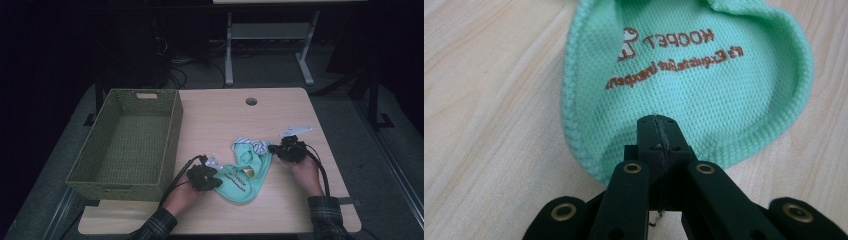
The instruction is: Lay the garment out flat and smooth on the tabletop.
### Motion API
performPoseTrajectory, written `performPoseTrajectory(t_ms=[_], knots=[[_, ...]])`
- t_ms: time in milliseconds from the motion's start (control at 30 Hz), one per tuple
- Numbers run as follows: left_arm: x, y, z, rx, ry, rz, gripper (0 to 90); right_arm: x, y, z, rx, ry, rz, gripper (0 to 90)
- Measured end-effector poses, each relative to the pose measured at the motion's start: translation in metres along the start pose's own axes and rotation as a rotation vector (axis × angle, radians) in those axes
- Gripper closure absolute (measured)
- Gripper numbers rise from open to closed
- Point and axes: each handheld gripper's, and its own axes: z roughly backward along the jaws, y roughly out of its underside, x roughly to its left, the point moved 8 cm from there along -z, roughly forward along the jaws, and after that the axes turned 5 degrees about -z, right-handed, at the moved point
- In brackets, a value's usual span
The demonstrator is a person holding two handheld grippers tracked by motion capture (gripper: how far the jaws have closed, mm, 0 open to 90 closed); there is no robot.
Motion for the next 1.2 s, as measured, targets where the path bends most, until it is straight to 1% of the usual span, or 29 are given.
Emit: performPoseTrajectory(t_ms=[133, 167, 200, 233, 300, 400, 433, 500, 533, 567, 600, 633, 667, 733, 767, 800, 833, 900, 933, 967, 1000, 1067, 1100, 1200], knots=[[0.000, 0.000, 0.000, 0.000, 0.000, 0.001, 89.5, -0.010, 0.002, 0.005, -0.003, 0.021, -0.022, 89.4], [0.000, 0.000, 0.000, 0.000, 0.000, 0.000, 89.5, -0.012, 0.003, 0.005, 0.000, 0.026, -0.036, 89.5], [0.000, 0.000, 0.000, 0.000, -0.001, 0.001, 89.5, -0.015, 0.004, 0.005, -0.001, 0.030, -0.029, 89.5], [0.000, 0.000, 0.000, 0.000, -0.001, 0.000, 89.5, -0.015, 0.005, 0.005, 0.004, 0.030, -0.040, 89.5], [0.000, 0.000, 0.000, 0.000, -0.002, 0.001, 89.5, -0.018, 0.008, 0.003, 0.019, 0.035, -0.040, 89.5], [0.000, 0.000, 0.000, 0.001, -0.003, 0.001, 89.5, -0.020, 0.013, -0.002, 0.046, 0.043, -0.043, 89.4], [0.000, 0.000, 0.000, 0.002, -0.003, 0.002, 89.5, -0.020, 0.014, -0.003, 0.046, 0.040, -0.050, 89.3], [0.000, 0.000, 0.000, 0.002, -0.004, 0.002, 88.4, -0.019, 0.013, -0.002, 0.045, 0.030, -0.048, 87.8], [-0.001, -0.001, 0.000, -0.002, 0.010, 0.012, 85.1, -0.017, 0.012, 0.000, 0.034, 0.022, -0.054, 85.3], [-0.001, -0.001, 0.000, -0.001, 0.009, 0.013, 82.4, -0.016, 0.011, 0.002, 0.024, 0.011, -0.061, 82.1], [-0.001, -0.003, 0.000, -0.005, -0.003, 0.014, 80.3, -0.015, 0.010, 0.004, 0.019, 0.010, -0.068, 80.6], [-0.001, -0.004, 0.002, -0.008, -0.008, 0.008, 77.4, -0.014, 0.008, 0.008, 0.010, 0.014, -0.061, 78.8], [-0.001, -0.005, 0.004, -0.019, -0.009, 0.007, 75.1, -0.013, 0.007, 0.011, 0.002, 0.013, -0.060, 77.7], [-0.001, -0.011, 0.010, -0.056, -0.011, 0.013, 73.2, -0.010, 0.006, 0.017, -0.017, 0.007, -0.054, 76.8], [-0.001, -0.013, 0.013, -0.061, -0.013, 0.009, 73.1, -0.009, 0.006, 0.020, -0.020, 0.011, -0.053, 76.8], [-0.001, -0.017, 0.016, -0.078, -0.019, 0.011, 73.1, -0.009, 0.007, 0.022, -0.021, 0.007, -0.047, 76.9], [0.000, -0.019, 0.019, -0.082, -0.026, 0.006, 73.3, -0.006, 0.009, 0.026, -0.015, 0.006, -0.050, 77.5], [0.002, -0.025, 0.023, -0.098, -0.042, 0.003, 74.7, -0.003, 0.011, 0.030, -0.019, 0.004, -0.034, 80.5], [0.004, -0.028, 0.025, -0.106, -0.051, 0.001, 75.8, 0.000, 0.012, 0.033, -0.012, -0.005, -0.044, 82.4], [0.006, -0.030, 0.027, -0.109, -0.057, 0.000, 76.3, 0.002, 0.012, 0.034, -0.018, -0.014, -0.033, 83.8], [0.008, -0.033, 0.028, -0.116, -0.064, 0.000, 76.3, 0.006, 0.013, 0.036, -0.012, -0.020, -0.033, 84.5], [0.013, -0.040, 0.030, -0.130, -0.082, 0.001, 76.2, 0.012, 0.014, 0.039, -0.027, -0.032, -0.016, 85.2], [0.016, -0.043, 0.031, -0.140, -0.088, 0.003, 76.2, 0.016, 0.016, 0.040, -0.024, -0.043, -0.016, 85.3], [0.026, -0.050, 0.032, -0.148, -0.094, 0.007, 78.0, 0.024, 0.021, 0.040, -0.015, -0.064, -0.005, 87.2]])
